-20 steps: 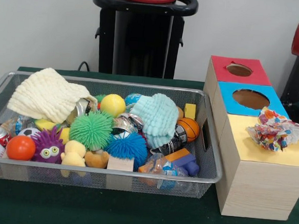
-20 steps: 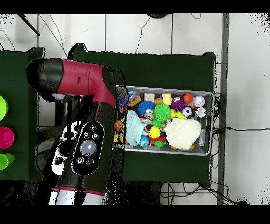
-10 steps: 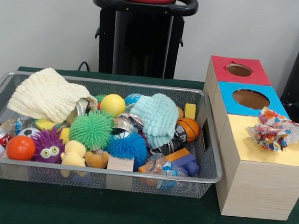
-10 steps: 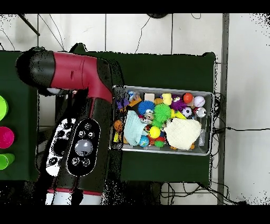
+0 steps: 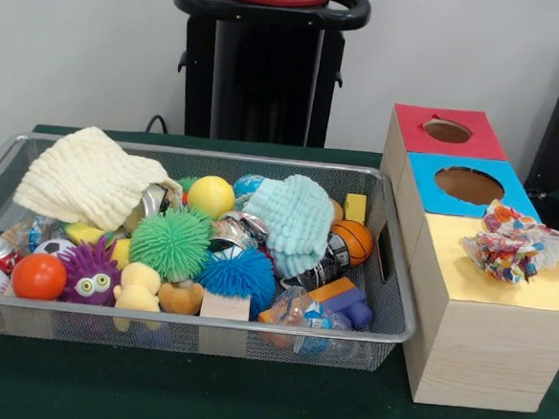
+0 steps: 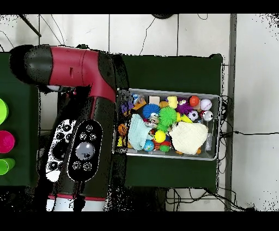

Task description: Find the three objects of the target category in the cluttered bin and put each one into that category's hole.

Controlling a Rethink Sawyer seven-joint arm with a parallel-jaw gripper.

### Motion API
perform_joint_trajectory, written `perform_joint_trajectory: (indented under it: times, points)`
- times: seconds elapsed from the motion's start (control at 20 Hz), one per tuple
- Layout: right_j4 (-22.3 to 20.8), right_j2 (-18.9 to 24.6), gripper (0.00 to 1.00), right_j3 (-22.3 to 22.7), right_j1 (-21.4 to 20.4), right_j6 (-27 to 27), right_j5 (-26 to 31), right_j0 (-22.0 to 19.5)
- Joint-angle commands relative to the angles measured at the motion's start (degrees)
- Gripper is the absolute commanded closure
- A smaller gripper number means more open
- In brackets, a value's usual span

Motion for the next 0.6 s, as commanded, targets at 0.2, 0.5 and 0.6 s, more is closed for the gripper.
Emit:
perform_joint_trajectory:
  times: [0.2,0.5,0.6]
  points:
    - [-2.1,-0.5,1.00,-1.9,5.2,14.1,-2.7,-3.0]
    - [-2.6,-0.5,1.00,-0.8,5.5,12.0,-5.3,-3.7]
    - [-2.6,-0.4,1.00,-0.6,5.7,11.5,-6.4,-3.9]
